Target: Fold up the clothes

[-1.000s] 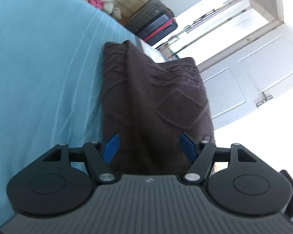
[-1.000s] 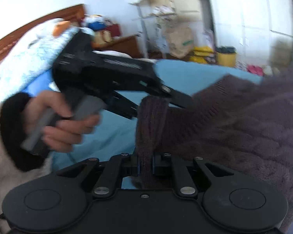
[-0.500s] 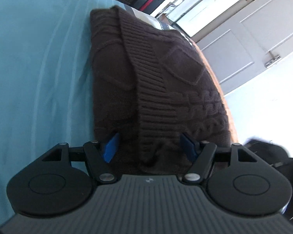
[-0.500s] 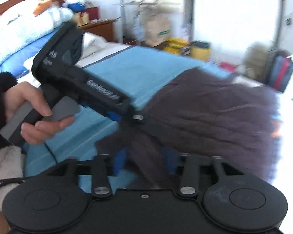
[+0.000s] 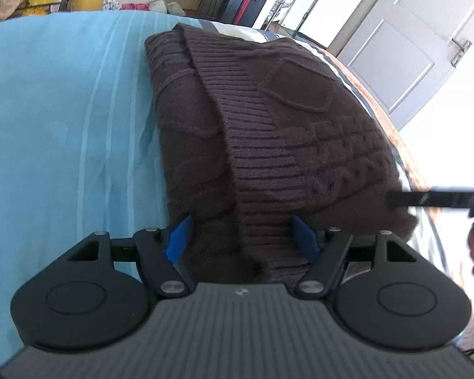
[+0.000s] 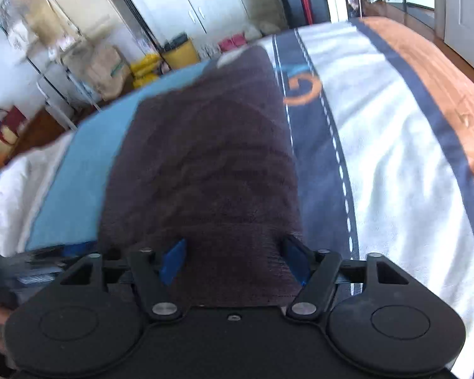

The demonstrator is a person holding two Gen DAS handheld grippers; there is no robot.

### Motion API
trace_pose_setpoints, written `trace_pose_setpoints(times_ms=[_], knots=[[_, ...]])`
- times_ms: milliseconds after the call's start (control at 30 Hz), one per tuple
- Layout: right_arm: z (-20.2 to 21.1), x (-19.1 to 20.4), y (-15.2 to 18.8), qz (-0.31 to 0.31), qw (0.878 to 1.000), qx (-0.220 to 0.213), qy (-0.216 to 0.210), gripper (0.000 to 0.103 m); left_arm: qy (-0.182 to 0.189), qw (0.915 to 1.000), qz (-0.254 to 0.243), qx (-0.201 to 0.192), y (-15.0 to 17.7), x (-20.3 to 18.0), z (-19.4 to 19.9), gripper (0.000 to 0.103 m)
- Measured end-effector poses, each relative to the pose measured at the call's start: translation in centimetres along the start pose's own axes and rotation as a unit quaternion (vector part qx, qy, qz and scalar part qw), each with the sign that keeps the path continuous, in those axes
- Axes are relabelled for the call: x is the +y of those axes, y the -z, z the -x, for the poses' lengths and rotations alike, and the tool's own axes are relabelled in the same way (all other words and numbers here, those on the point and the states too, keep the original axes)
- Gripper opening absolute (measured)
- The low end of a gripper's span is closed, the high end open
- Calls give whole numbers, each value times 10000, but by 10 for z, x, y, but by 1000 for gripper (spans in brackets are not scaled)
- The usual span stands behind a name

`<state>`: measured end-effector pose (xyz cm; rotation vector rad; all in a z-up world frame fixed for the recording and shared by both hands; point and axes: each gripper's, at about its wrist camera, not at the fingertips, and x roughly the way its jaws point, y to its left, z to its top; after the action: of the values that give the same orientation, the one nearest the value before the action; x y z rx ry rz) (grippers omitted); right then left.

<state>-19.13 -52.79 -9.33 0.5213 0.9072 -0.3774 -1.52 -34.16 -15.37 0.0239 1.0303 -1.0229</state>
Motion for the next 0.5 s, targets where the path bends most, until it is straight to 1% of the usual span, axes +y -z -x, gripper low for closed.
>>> trace_pose_setpoints(times_ms=[33, 67, 100, 133, 167, 267, 300, 367, 433, 500], knots=[[-6, 4, 5, 235, 9992, 199, 264, 73, 5, 10000, 86, 15, 0, 3, 2, 78], [-13, 5, 10, 365, 9966, 455, 579, 73, 9, 9999, 158, 40, 4, 4, 5, 79], [-19, 2, 15, 340, 9948, 630, 724, 73, 47, 9997, 224, 84, 7, 6, 5, 79], [-20, -1, 17, 240, 9953, 664, 665, 73, 98, 9995, 282, 116, 6, 9, 4, 79], [-17, -1, 18, 214, 9962, 596, 604, 73, 140, 9993, 321, 122, 4, 11, 2, 79], [3, 2, 13, 242, 9979, 269, 532, 72, 193, 9995, 242, 49, 1, 9, 4, 78], [10, 2, 11, 190, 9988, 128, 428, 69, 191, 9996, 185, 25, 0, 8, 6, 78], [21, -2, 10, 15, 10000, -59, 71, 69, 215, 9997, 117, 35, -2, 7, 10, 78], [25, -11, 16, -287, 9995, -39, -128, 69, 443, 9983, 309, 228, 4, 11, 14, 79], [25, -22, 19, -669, 9971, 7, -349, 70, 721, 9934, 683, 582, 12, 19, 12, 80]])
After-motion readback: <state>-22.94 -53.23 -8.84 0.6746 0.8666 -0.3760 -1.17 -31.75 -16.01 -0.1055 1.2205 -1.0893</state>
